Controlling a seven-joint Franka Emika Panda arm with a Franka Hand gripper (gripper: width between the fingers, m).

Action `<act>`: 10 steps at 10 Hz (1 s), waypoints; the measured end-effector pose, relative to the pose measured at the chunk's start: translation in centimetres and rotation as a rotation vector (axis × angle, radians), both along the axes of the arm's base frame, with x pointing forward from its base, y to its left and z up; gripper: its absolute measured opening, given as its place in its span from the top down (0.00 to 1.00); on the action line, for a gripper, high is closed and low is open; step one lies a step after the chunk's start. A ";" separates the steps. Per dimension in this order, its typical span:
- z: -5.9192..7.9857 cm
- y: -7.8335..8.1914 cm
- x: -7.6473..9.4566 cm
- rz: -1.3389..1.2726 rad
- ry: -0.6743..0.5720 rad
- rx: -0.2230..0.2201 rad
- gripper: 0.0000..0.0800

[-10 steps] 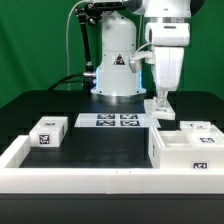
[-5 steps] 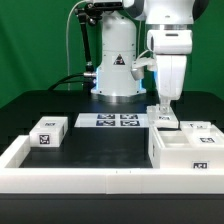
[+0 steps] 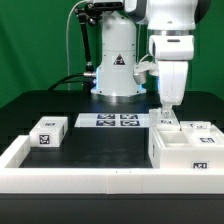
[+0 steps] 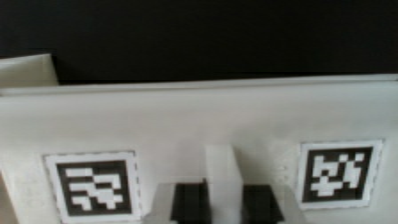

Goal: Assemble cabinet

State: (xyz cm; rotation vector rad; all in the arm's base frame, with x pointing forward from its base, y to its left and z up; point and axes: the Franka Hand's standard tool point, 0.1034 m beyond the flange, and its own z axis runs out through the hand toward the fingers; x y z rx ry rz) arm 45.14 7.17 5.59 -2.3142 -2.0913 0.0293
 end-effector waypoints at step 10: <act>-0.1 -0.3 0.0 0.013 -0.018 0.009 0.91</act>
Offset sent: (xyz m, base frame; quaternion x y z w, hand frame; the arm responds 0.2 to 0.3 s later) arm 0.0001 -0.0004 0.0011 -0.0053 0.0054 0.0007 1.0000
